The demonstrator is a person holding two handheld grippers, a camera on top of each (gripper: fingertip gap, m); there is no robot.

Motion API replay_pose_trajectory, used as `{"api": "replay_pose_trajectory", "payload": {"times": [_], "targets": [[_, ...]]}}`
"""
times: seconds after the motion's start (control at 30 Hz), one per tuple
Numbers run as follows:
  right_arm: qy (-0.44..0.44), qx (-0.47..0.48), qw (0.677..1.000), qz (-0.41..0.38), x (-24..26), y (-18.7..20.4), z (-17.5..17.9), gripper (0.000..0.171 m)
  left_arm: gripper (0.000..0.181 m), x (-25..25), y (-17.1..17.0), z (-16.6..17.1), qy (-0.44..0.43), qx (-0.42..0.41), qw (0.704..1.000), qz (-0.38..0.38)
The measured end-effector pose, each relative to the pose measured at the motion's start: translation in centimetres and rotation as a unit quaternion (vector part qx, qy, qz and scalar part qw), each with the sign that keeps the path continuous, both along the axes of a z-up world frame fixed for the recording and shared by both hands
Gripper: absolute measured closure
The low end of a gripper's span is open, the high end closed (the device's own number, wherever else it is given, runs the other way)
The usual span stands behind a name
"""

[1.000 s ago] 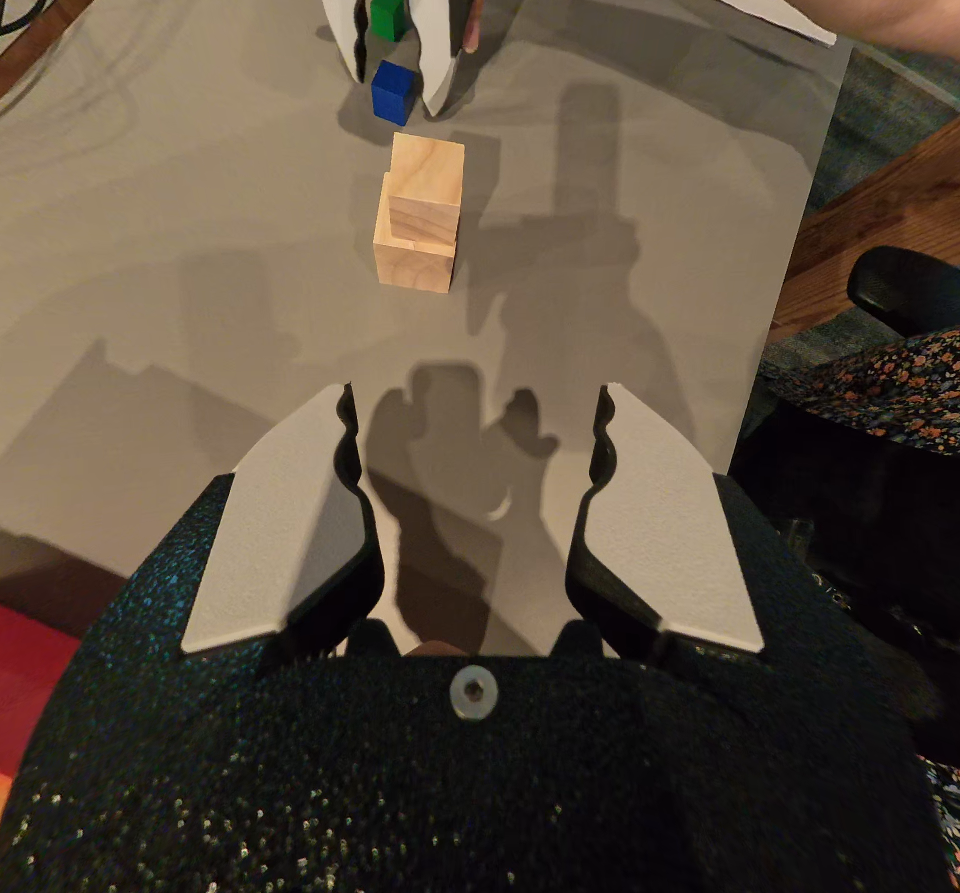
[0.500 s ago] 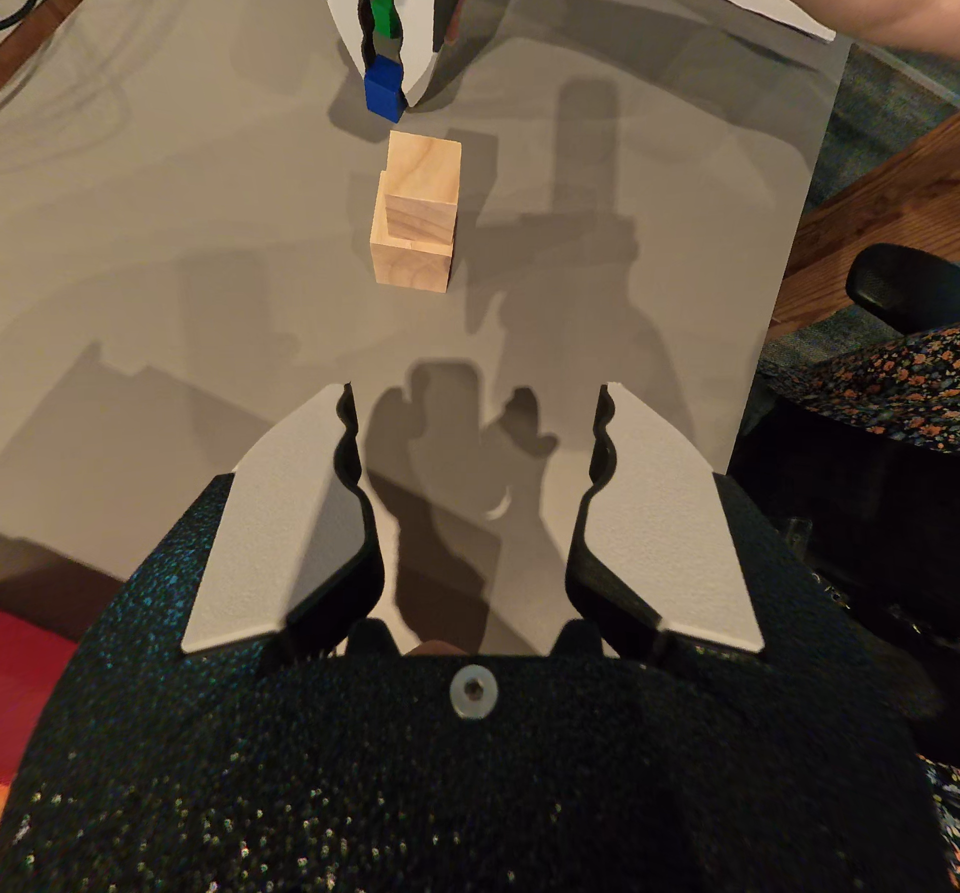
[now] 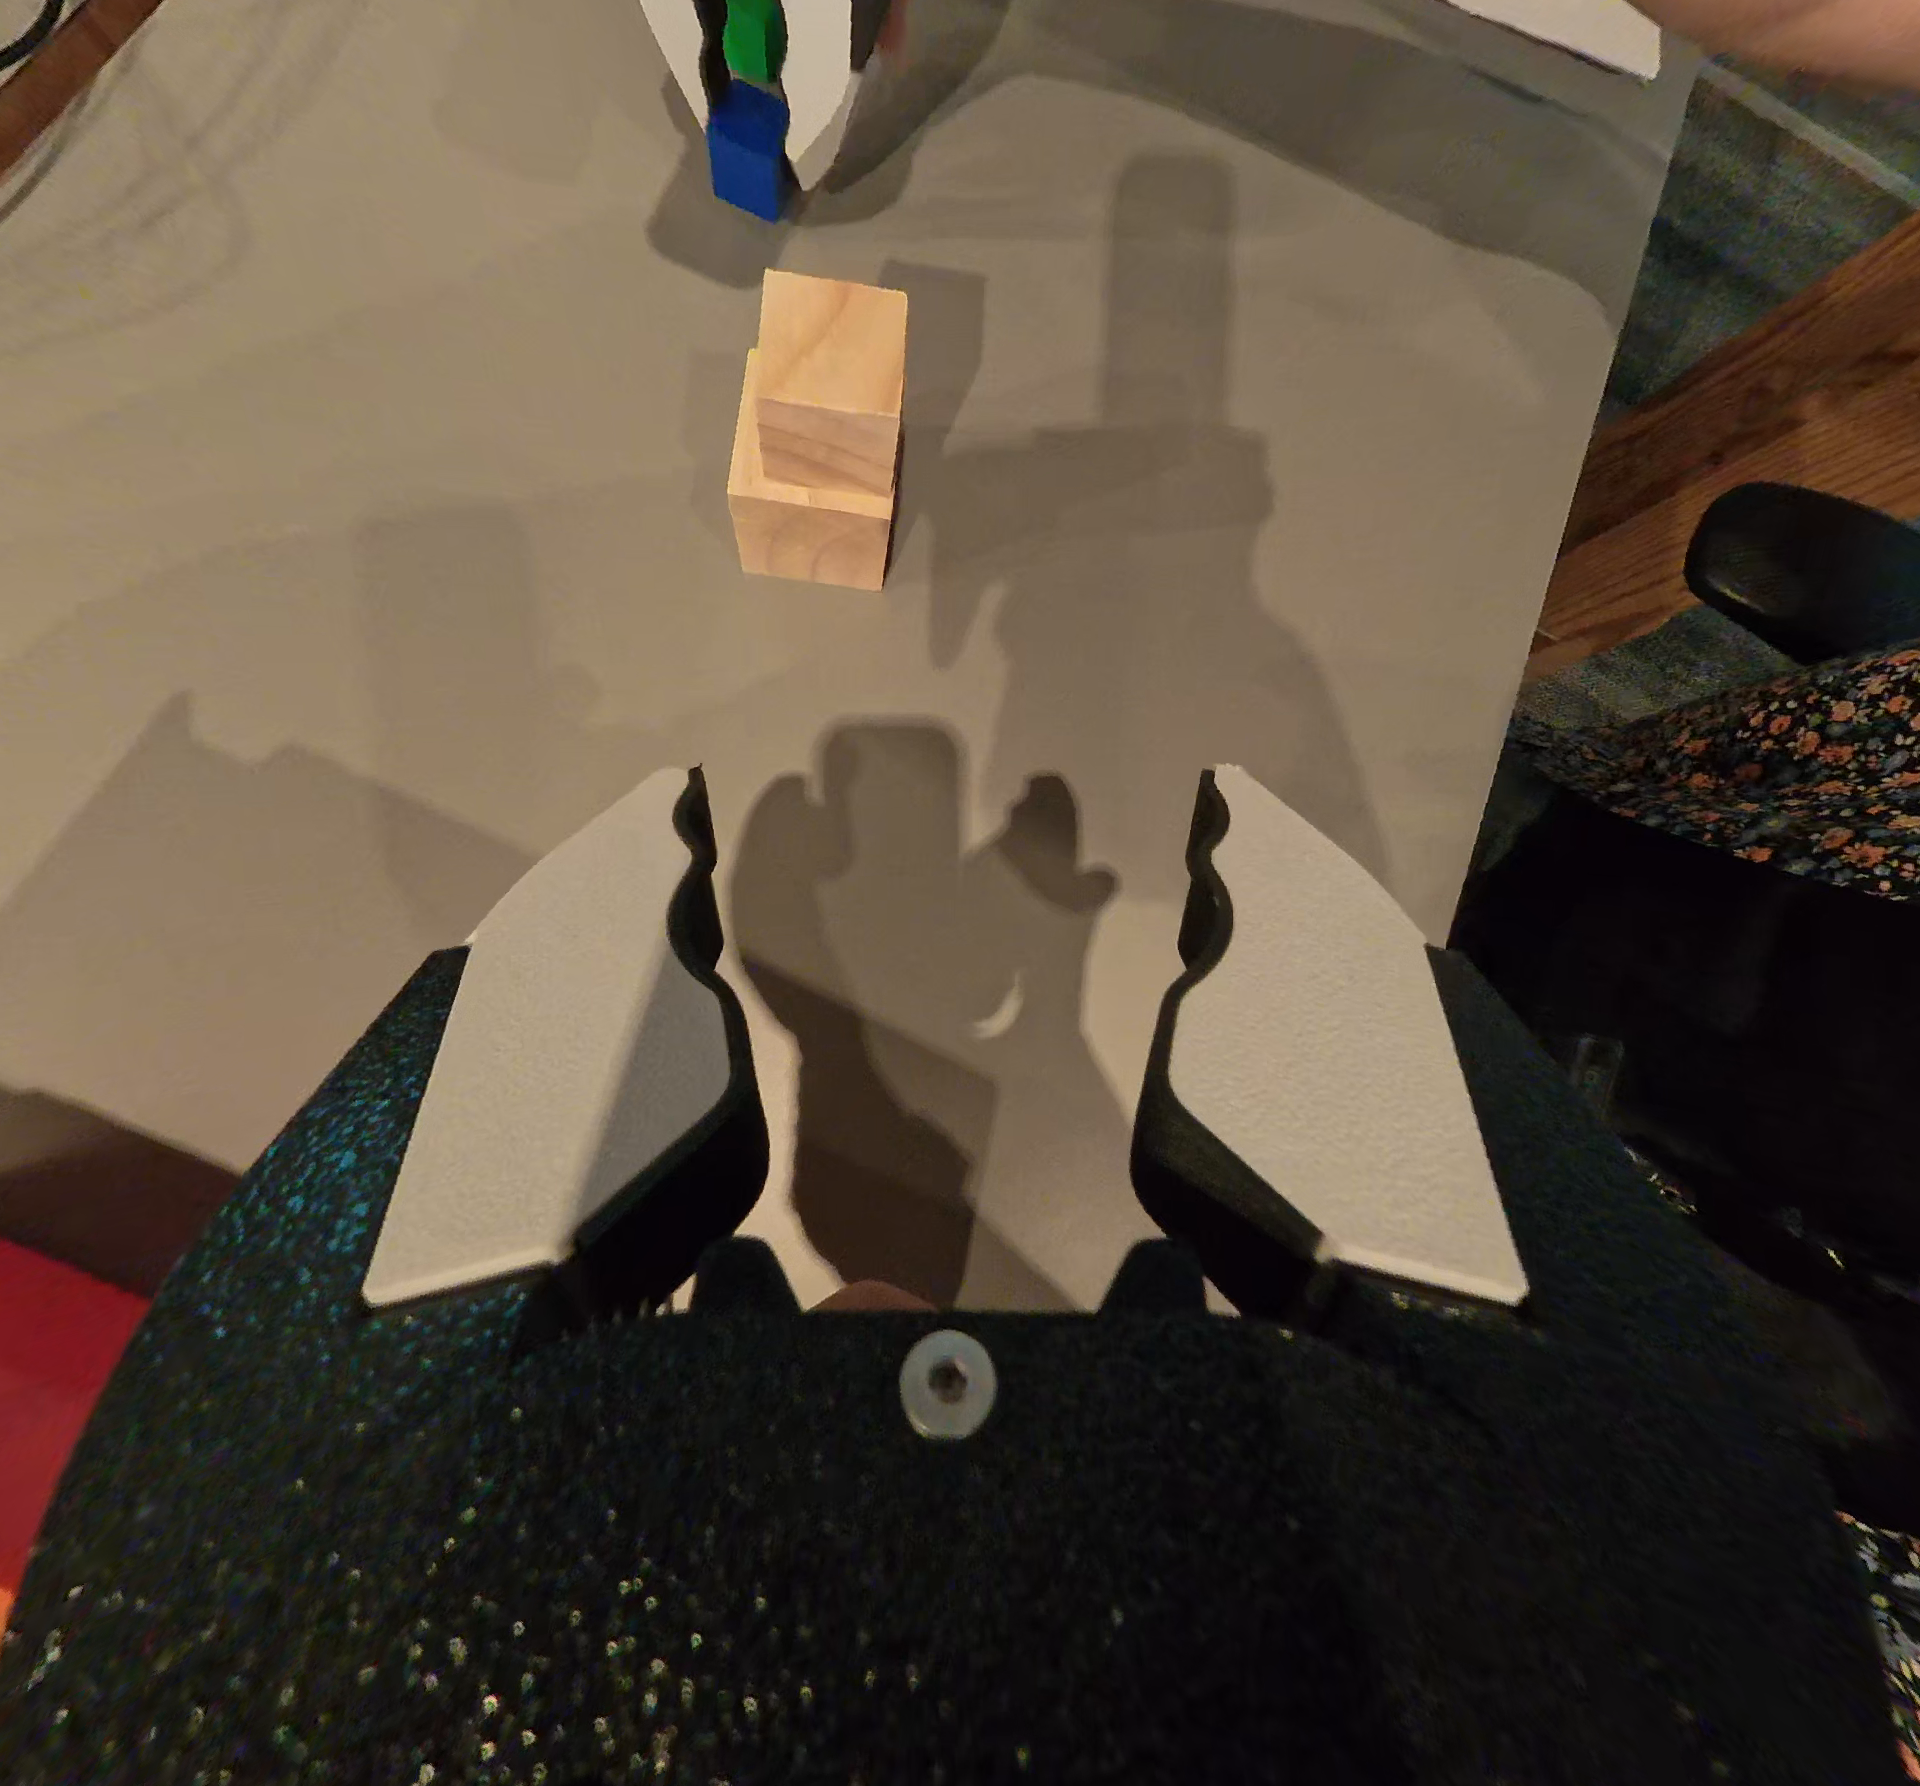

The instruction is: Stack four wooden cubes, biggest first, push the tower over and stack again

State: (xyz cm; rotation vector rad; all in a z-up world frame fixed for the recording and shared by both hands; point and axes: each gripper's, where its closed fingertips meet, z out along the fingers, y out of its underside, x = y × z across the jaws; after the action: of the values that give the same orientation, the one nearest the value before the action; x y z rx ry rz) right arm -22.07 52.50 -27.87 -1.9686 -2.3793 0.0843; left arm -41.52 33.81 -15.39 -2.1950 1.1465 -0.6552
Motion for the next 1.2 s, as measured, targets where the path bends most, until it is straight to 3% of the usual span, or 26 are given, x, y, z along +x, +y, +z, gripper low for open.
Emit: {"api": "replay_pose_trajectory", "payload": {"times": [0.73,1.2], "targets": [[-0.007,0.027,0.999,0.024,-1.7,-1.8,5.6,0.144,0.095,0.2,-0.9,1.4,-0.006,0.019,1.000,-0.007],[0.007,0.024,0.996,0.086,-6.1,-6.6,8.9,0.144,0.095,-0.2,-1.3,2.5,-0.012,0.032,0.999,-0.004]]}}
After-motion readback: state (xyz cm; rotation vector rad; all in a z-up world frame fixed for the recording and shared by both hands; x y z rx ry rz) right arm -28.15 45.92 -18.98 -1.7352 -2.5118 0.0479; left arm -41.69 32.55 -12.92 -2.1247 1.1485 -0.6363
